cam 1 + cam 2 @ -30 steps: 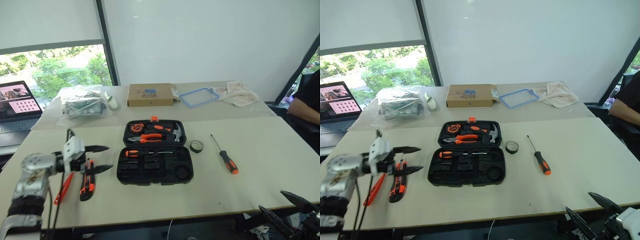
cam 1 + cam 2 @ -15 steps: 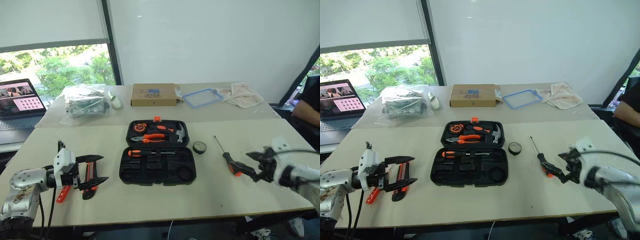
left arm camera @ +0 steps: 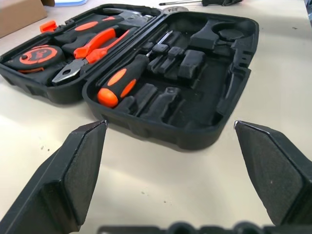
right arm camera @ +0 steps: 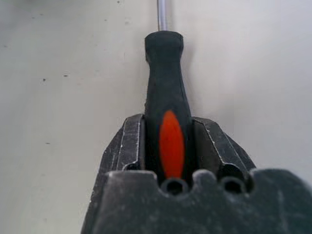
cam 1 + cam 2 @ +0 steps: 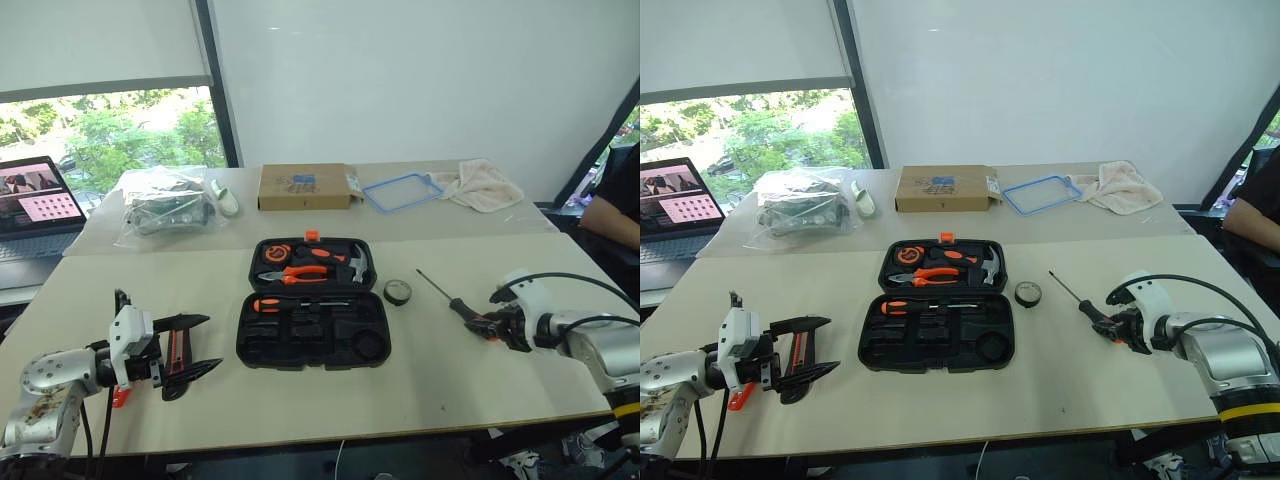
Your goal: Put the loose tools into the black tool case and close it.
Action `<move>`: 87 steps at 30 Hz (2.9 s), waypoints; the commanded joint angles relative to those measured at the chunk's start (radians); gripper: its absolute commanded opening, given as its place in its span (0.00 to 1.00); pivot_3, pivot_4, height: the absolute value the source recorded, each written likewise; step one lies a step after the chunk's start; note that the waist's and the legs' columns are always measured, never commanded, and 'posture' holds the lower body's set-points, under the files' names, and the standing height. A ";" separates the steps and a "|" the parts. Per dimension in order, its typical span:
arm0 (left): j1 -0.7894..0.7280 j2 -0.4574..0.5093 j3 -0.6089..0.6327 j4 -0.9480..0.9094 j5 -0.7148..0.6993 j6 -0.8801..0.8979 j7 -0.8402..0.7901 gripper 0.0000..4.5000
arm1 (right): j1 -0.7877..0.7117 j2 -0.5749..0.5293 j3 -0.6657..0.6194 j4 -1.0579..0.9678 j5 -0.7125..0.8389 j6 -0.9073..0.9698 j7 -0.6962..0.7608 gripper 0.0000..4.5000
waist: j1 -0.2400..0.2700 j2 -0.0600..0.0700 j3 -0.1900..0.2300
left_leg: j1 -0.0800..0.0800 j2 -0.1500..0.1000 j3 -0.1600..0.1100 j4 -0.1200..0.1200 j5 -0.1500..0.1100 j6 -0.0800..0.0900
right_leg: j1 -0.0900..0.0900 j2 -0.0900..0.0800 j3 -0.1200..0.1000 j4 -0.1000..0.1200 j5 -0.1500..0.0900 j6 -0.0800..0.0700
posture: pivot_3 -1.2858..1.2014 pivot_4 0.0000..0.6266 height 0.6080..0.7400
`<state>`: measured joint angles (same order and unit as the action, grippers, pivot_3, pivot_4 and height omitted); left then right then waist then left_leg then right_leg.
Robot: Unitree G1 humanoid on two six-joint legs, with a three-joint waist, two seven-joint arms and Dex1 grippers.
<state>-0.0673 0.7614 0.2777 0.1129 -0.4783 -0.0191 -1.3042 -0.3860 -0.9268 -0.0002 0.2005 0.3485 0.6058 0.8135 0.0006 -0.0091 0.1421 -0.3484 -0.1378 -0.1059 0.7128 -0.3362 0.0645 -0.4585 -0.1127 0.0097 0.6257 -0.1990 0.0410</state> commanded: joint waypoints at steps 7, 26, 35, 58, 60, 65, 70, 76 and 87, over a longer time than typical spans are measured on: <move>0.045 0.018 0.059 -0.087 -0.045 0.028 0.032 1.00 | -0.219 0.051 0.053 -0.181 0.044 -0.288 0.375 0.24 | -0.028 0.002 0.001 | 0.001 0.003 0.001 -0.001 -0.001 -0.001 | 0.000 0.001 0.002 -0.001 0.001 -0.002 | 0.52 0.24 1.00; 0.101 0.007 0.061 -0.148 -0.047 0.042 0.078 1.00 | -0.570 0.310 0.513 0.066 -0.360 -0.206 0.461 0.24 | -0.021 0.002 0.002 | -0.004 0.002 -0.004 0.000 -0.003 -0.004 | -0.003 0.000 -0.022 0.000 0.004 -0.006 | 0.52 0.24 1.00; 0.112 0.007 0.059 -0.162 -0.046 0.041 0.094 1.00 | -0.578 0.352 0.532 0.100 -0.423 -0.201 0.475 0.24 | -0.015 0.002 0.002 | -0.003 0.002 -0.003 0.003 -0.003 -0.004 | -0.003 0.000 -0.021 -0.001 0.004 -0.007 | 0.52 0.24 1.00; 0.114 0.005 0.057 -0.155 -0.037 0.037 0.120 1.00 | -0.672 0.348 0.381 0.163 -0.327 -0.245 0.633 0.65 | -0.025 0.002 0.002 | -0.004 0.003 -0.003 0.002 -0.003 -0.004 | -0.004 0.000 -0.022 0.000 0.005 -0.008 | 0.52 0.24 1.00; 0.116 0.005 0.058 -0.156 -0.037 0.038 0.123 1.00 | -0.680 0.362 0.363 0.187 -0.315 -0.246 0.620 0.60 | -0.025 0.002 0.002 | -0.004 0.003 -0.003 0.002 -0.003 -0.004 | -0.004 0.000 -0.021 0.000 0.005 -0.008 | 0.52 0.24 1.00; 0.118 0.007 0.057 -0.156 -0.037 0.041 0.125 1.00 | -0.647 0.431 0.373 0.221 -0.339 -0.292 0.550 0.25 | -0.028 0.002 0.002 | -0.003 0.004 -0.003 0.002 -0.003 -0.004 | -0.004 0.001 -0.021 0.000 0.005 -0.009 | 0.52 0.24 1.00; 0.118 0.010 0.057 -0.156 -0.035 0.041 0.126 1.00 | -0.623 0.491 0.399 0.269 -0.381 -0.327 0.491 0.02 | -0.035 0.002 0.002 | -0.004 0.003 -0.003 0.002 -0.003 -0.004 | -0.004 0.000 -0.021 0.002 0.005 -0.009 | 0.52 0.24 1.00; 0.135 0.013 0.068 -0.164 -0.032 0.041 0.136 1.00 | -0.614 0.519 0.433 0.307 -0.412 -0.323 0.488 0.02 | -0.041 0.003 0.002 | -0.004 0.003 -0.003 0.002 -0.003 -0.004 | -0.004 0.001 -0.022 0.002 0.005 -0.009 | 0.52 0.24 1.00; 0.174 0.015 0.092 -0.180 -0.029 0.041 0.174 1.00 | -0.578 0.585 0.469 0.374 -0.475 -0.368 0.449 0.02 | -0.048 0.003 0.002 | 0.005 0.005 -0.002 0.000 -0.003 -0.006 | 0.000 0.002 -0.021 0.001 0.006 -0.010 | 0.52 0.24 1.00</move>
<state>0.0999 0.7628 0.3358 -0.0331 -0.5089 0.0250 -1.1419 -0.9868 -0.3561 0.4261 0.5408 -0.0978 0.2557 1.2648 -0.0477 -0.0065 0.1439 -0.3421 -0.1330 -0.1081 0.7119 -0.3397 0.0586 -0.4575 -0.1100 -0.0113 0.6263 -0.1933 0.0309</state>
